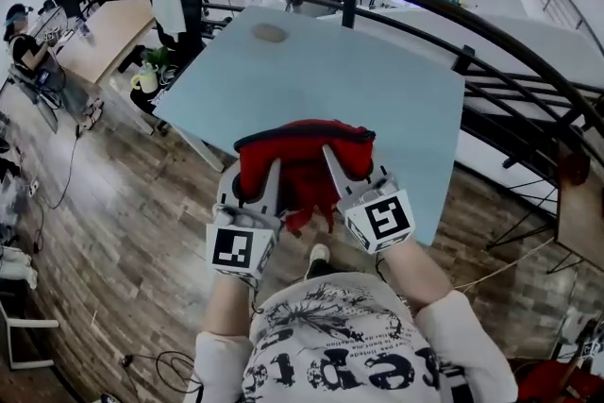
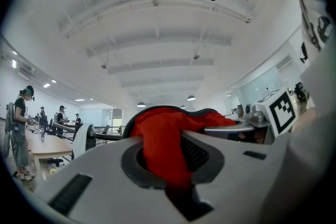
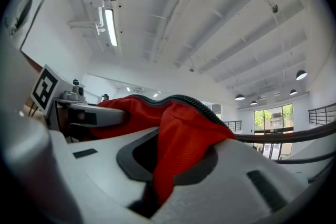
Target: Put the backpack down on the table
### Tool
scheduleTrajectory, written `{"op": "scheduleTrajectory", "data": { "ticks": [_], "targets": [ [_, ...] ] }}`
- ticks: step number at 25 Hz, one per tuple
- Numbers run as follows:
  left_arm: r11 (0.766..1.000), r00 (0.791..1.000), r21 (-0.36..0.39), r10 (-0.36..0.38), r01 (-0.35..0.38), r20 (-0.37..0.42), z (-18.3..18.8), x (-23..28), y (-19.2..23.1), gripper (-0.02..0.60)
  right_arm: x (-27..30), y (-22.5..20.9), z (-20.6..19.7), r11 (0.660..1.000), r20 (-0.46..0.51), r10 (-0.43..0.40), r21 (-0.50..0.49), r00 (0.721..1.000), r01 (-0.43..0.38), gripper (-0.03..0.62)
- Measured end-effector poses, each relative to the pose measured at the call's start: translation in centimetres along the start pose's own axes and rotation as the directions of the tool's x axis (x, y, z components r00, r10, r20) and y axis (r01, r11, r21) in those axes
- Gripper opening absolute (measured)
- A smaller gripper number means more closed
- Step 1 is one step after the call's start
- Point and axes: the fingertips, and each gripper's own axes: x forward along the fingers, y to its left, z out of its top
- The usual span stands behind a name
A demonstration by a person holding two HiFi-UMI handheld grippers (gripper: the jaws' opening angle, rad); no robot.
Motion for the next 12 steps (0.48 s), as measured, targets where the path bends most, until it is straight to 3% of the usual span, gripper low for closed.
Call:
{"op": "scheduleTrajectory", "data": {
  "ticks": [6, 12],
  "targets": [
    [0.998, 0.997, 0.028, -0.064, 0.063, 0.050, 0.0, 8.6, 4.2, 0.041, 6.8, -5.9, 0.4, 0.998, 0.032, -0.044, -0.031, 0.998, 0.045, 0.026],
    [0.994, 0.992, 0.003, -0.107, 0.107, 0.063, -1.8, 15.6, 6.6, 0.041, 11.3, -10.9, -1.3, 0.993, 0.015, -0.099, -0.057, 0.995, 0.100, 0.026]
  ]
}}
